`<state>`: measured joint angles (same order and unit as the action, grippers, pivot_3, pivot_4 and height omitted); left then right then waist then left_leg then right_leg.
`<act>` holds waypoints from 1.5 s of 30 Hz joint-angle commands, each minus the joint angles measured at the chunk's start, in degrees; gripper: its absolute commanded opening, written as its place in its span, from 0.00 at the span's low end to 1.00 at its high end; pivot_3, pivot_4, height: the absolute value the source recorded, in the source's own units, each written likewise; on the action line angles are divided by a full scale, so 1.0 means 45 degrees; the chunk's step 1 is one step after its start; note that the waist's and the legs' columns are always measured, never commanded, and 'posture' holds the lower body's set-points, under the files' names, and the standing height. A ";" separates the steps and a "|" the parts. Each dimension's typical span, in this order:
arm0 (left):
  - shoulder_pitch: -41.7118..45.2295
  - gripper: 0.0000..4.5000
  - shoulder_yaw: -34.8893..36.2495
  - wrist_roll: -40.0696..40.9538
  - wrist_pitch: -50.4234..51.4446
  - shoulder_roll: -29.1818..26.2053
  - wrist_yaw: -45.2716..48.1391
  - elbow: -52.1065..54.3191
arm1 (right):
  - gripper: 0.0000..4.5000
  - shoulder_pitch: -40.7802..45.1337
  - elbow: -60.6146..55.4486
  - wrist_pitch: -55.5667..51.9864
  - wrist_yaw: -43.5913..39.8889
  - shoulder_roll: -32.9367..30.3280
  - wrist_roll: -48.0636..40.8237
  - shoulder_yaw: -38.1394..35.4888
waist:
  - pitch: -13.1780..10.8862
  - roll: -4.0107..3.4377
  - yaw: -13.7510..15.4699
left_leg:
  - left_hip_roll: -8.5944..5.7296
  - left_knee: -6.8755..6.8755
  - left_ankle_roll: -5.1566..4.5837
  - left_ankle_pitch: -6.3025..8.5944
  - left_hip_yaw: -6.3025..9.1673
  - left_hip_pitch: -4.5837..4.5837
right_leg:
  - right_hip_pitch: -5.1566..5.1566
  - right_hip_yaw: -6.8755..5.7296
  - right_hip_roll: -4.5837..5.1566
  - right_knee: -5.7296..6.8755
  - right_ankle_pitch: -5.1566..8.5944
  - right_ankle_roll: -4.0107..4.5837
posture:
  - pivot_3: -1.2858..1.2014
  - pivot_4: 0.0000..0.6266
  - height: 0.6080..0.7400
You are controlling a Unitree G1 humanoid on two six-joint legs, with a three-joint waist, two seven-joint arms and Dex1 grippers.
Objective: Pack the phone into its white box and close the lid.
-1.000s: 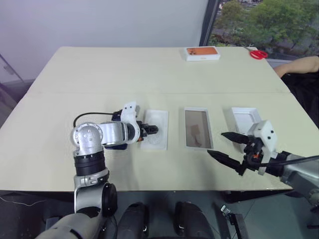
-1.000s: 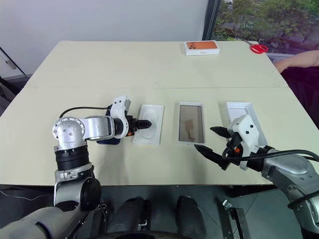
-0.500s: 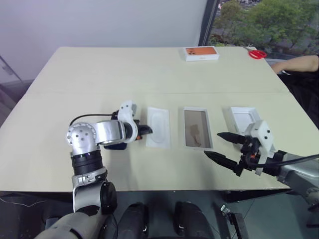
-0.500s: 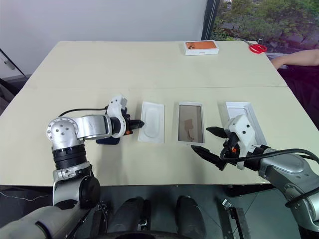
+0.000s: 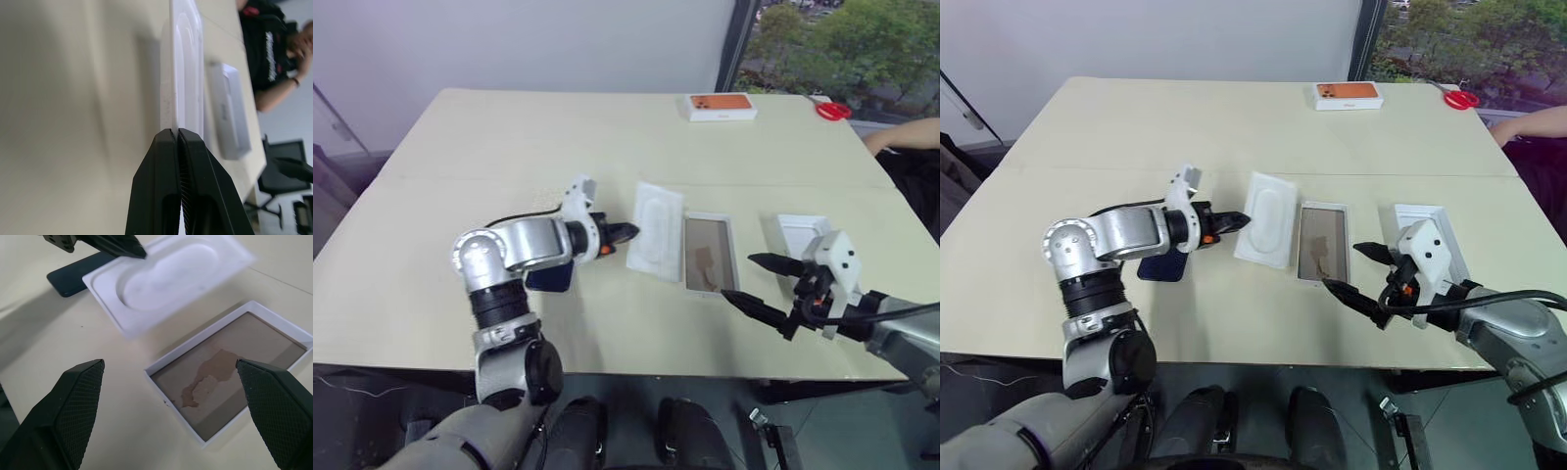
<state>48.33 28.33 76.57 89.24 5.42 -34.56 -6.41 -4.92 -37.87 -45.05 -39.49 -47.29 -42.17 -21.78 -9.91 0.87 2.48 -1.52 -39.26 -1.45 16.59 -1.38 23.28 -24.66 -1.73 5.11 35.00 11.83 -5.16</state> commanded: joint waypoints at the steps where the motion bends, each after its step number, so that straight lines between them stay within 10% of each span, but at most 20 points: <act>1: 0.0561 0.02 -0.0474 -0.0219 -0.0912 0.0748 -0.0387 -0.0486 | 1.00 -0.0025 -0.0147 0.0292 0.0069 -0.0132 0.0095 -0.0523 | -0.0001 0.0002 -0.0012 | 0.0000 0.0000 0.0000 0.0000 0.0000 0.0001 | 0.0000 0.0001 0.0000 -0.0001 0.0001 0.0002 | 0.52 0.24 1.00; 31: 0.1091 0.02 -0.2806 -0.2459 -0.2844 0.2175 0.0962 -0.2226 | 1.00 0.0057 -0.0115 0.0472 0.0429 0.0026 0.0270 -0.0513 | -0.0002 0.0002 -0.0033 | 0.0007 0.0001 -0.0005 0.0001 0.0002 -0.0001 | -0.0001 -0.0002 -0.0017 0.0004 0.0000 -0.0002 | 0.52 0.24 1.00; 40: 0.0944 0.86 -0.2739 -0.1845 -0.2314 0.2050 0.1623 -0.2032 | 1.00 -0.0011 -0.0261 0.0412 0.0495 -0.0018 0.0232 -0.0611 | -0.0002 0.0003 -0.0033 | 0.0007 0.0001 -0.0006 0.0001 0.0002 -0.0001 | -0.0001 -0.0002 -0.0017 0.0004 0.0001 -0.0002 | 0.52 0.24 1.00; 45: 0.0620 0.86 -0.2687 -0.1654 -0.1751 0.0598 0.2670 -0.1049 | 1.00 0.0543 -0.0004 0.0256 0.1089 -0.0198 0.0888 0.0005 | -0.0002 0.0002 -0.0080 | 0.0007 0.0001 -0.0006 0.0001 0.0002 -0.0001 | -0.0002 -0.0002 -0.0017 0.0004 0.0000 -0.0003 | 0.52 0.24 1.00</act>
<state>51.31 16.41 68.07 80.59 8.95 -25.37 -14.73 -3.78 -37.82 -44.24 -35.96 -47.33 -39.86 -22.25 -9.91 0.88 2.12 -1.48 -39.25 -1.48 16.59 -1.39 23.26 -24.67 -1.73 5.03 35.03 11.84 -5.15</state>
